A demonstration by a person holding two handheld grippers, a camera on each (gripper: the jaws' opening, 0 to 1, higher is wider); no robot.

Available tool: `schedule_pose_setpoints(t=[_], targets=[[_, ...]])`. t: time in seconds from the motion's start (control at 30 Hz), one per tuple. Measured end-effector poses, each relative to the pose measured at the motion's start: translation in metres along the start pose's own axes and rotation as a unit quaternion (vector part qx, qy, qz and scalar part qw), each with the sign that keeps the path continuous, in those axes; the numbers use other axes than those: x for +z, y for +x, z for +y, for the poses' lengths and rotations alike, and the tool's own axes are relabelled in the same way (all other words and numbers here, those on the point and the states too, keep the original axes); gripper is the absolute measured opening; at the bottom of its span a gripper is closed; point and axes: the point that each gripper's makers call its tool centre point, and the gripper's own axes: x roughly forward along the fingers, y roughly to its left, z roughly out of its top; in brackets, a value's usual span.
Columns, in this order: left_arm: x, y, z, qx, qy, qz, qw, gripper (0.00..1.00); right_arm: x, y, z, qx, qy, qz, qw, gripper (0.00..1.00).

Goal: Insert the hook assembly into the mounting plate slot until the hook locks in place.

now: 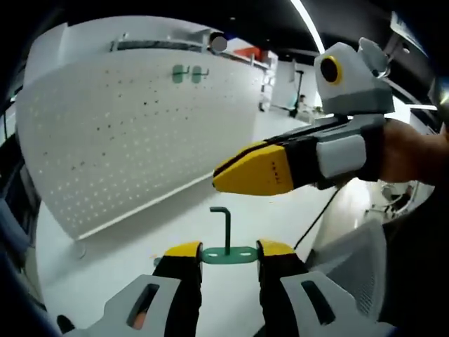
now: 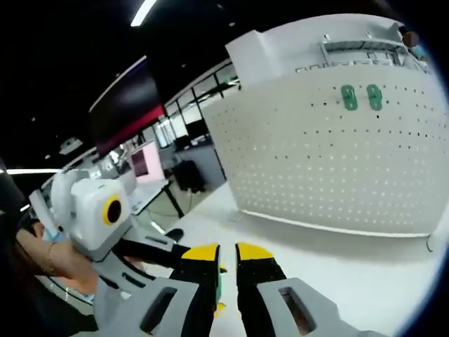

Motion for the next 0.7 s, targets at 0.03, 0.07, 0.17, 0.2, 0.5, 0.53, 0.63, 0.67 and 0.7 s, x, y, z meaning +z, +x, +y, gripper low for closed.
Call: schedule_pose_setpoints(t=[0.03,0.07,0.17,0.2,0.5,0.53,0.63,0.67,0.7], targets=[[-0.001,-0.001,0.001,0.002,0.004,0.002,1.0000,0.30,-0.001,-0.001,0.000,0.003,0.003,0.006,1.0000,0.08],[-0.004,-0.002,0.003,0.005,0.018,0.011,0.9998,0.30,-0.001,-0.001,0.000,0.004,0.003,0.006,1.0000,0.08],[-0.010,-0.003,0.007,0.009,0.031,0.021,0.9993,0.30,-0.008,-0.005,0.001,0.015,0.021,0.020,0.9995,0.08],[-0.013,-0.004,0.009,0.010,0.033,0.025,0.9991,0.30,-0.011,-0.005,0.002,0.017,0.020,0.024,0.9994,0.08],[-0.030,-0.005,0.009,-0.009,0.058,0.054,0.9968,0.30,-0.041,-0.012,0.017,0.063,0.027,0.083,0.9942,0.12],[-0.031,-0.005,0.010,-0.009,0.061,0.057,0.9965,0.30,-0.045,-0.012,0.018,0.066,0.030,0.092,0.9931,0.12],[-0.033,-0.005,0.009,-0.012,0.067,0.060,0.9959,0.30,-0.052,-0.012,0.022,0.078,0.037,0.111,0.9902,0.13],[-0.033,-0.005,0.008,-0.013,0.068,0.060,0.9958,0.30,-0.054,-0.011,0.022,0.081,0.039,0.117,0.9891,0.13],[-0.034,-0.005,0.007,-0.016,0.071,0.061,0.9955,0.30,-0.057,-0.010,0.022,0.082,0.038,0.126,0.9879,0.13]])
